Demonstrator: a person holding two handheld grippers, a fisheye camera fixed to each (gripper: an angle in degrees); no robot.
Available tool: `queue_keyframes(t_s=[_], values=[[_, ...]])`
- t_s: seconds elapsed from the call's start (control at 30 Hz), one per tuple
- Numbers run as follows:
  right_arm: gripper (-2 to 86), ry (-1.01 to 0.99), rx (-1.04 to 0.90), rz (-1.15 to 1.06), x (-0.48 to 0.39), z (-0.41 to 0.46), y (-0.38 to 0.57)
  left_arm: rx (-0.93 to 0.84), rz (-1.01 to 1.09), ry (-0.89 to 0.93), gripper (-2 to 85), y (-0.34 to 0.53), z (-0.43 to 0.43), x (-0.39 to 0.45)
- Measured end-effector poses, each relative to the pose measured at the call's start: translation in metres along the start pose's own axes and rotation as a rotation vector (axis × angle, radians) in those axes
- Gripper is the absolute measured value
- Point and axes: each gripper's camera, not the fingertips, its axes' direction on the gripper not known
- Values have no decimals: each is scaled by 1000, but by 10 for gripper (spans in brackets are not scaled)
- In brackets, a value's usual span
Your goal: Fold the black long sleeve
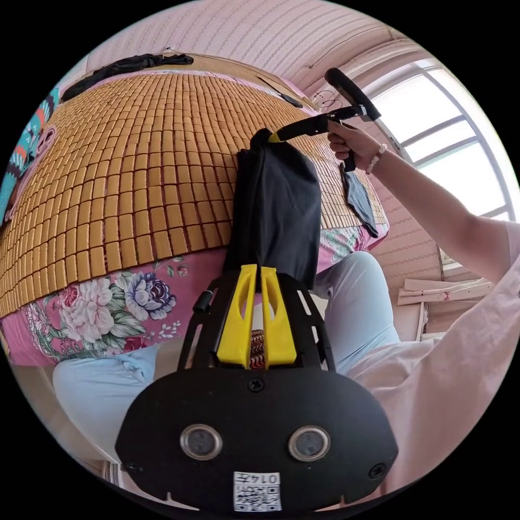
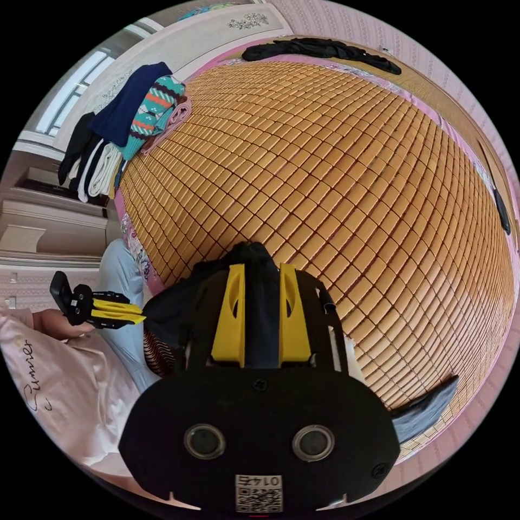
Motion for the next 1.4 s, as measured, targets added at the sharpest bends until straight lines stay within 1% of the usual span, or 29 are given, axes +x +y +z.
queue_keyframes(t_s=[0.07,0.13,0.17,0.23,0.37,0.47,0.53,0.6,0.67,0.77,0.8,0.83,0.87,0.9,0.97,1.07,1.13,1.3,1.4], values=[[139,14,-58,7,-2,18,-15,-21,23,-69,5,2,6,5],[139,25,-110,3,-4,32,-26,-54,35,-135,55,4,22,6],[130,18,-141,-3,-7,41,-31,-60,28,-150,64,5,26,5],[115,-16,-127,-50,-16,42,-34,-59,-14,-129,77,5,31,2],[81,68,-101,-127,-39,47,-32,-35,-28,-116,78,10,30,2],[49,98,-68,-129,-47,41,-27,-33,-49,-128,105,18,18,8],[42,103,-43,-129,-52,37,-21,2,-43,-206,133,25,1,19],[37,129,-36,-135,-58,36,-14,30,-12,-246,140,27,0,24],[31,147,-32,-124,-63,35,-4,-21,0,-225,135,26,12,23],[26,135,7,-78,-66,26,11,-4,-19,-265,89,34,12,26],[25,129,18,-69,-66,23,15,5,12,-321,55,40,11,31],[24,114,47,-54,-67,16,23,13,101,-305,14,47,10,38],[23,97,75,-39,-68,9,33,6,124,-256,10,49,9,40],[23,87,90,-33,-69,6,38,3,92,-244,3,53,7,40],[22,56,151,-11,-74,-9,59,3,119,-255,-3,58,1,44],[22,37,222,12,-84,-29,86,60,124,-207,-7,74,-27,47],[21,23,265,10,-92,-42,102,122,181,-181,-8,93,-56,58],[20,-28,390,-34,-118,-73,134,271,200,-218,-9,139,-124,79],[20,-59,458,-74,-138,-87,136,366,148,-261,-9,163,-165,81]])
